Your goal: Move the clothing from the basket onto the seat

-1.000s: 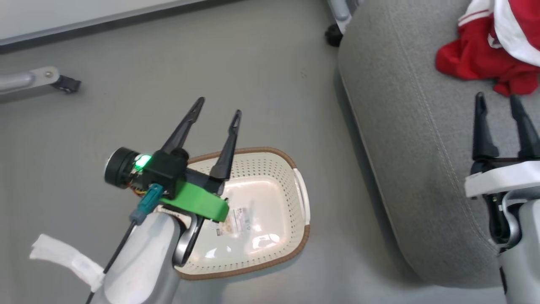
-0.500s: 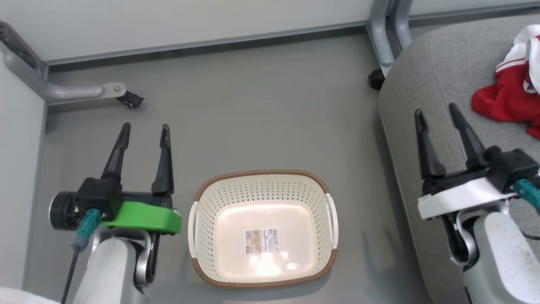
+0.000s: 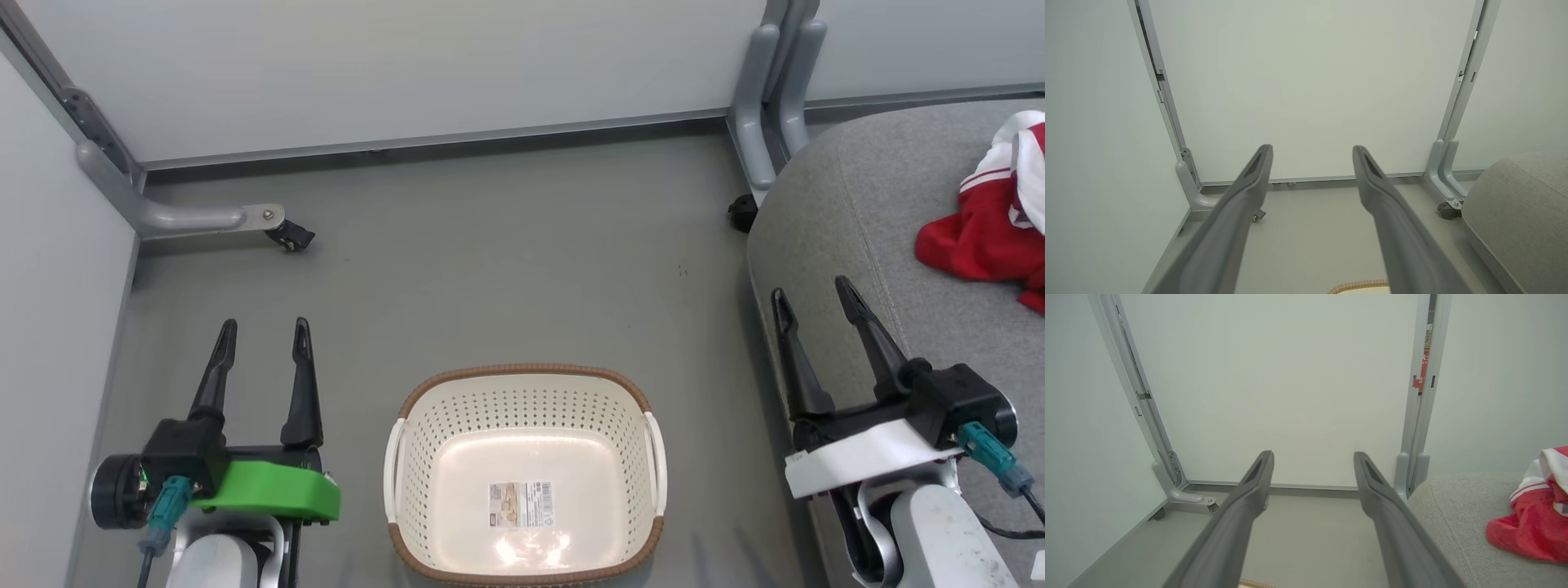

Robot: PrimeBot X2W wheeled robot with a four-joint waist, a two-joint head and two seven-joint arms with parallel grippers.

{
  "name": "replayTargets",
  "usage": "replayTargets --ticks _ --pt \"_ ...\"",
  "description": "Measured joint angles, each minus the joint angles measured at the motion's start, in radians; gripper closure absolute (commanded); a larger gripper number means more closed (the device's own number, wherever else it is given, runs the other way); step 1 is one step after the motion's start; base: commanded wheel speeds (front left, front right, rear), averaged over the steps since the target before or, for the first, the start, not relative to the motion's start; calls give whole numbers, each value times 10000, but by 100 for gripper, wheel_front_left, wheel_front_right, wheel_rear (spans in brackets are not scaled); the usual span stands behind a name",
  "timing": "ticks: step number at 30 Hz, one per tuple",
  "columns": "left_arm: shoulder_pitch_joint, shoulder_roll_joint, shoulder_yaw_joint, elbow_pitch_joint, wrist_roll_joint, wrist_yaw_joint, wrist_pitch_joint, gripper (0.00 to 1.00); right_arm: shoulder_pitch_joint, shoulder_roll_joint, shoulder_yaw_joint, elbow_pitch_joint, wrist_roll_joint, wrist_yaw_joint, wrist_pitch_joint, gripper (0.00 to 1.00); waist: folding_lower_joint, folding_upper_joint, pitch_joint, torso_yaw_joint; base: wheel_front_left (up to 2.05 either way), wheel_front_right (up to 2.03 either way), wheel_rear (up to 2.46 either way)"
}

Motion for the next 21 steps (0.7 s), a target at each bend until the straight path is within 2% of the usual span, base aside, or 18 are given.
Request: replayTargets --ticks 12,21 --pt "366 -221 -196 119 174 -238 0 0 947 199 -504 38 -109 0 -2 0 0 0 -471 17 0 0 0" --pt "398 -305 -245 221 188 -364 0 0 1192 215 -481 104 171 0 -2 0 0 0 -528 -8 0 0 0"
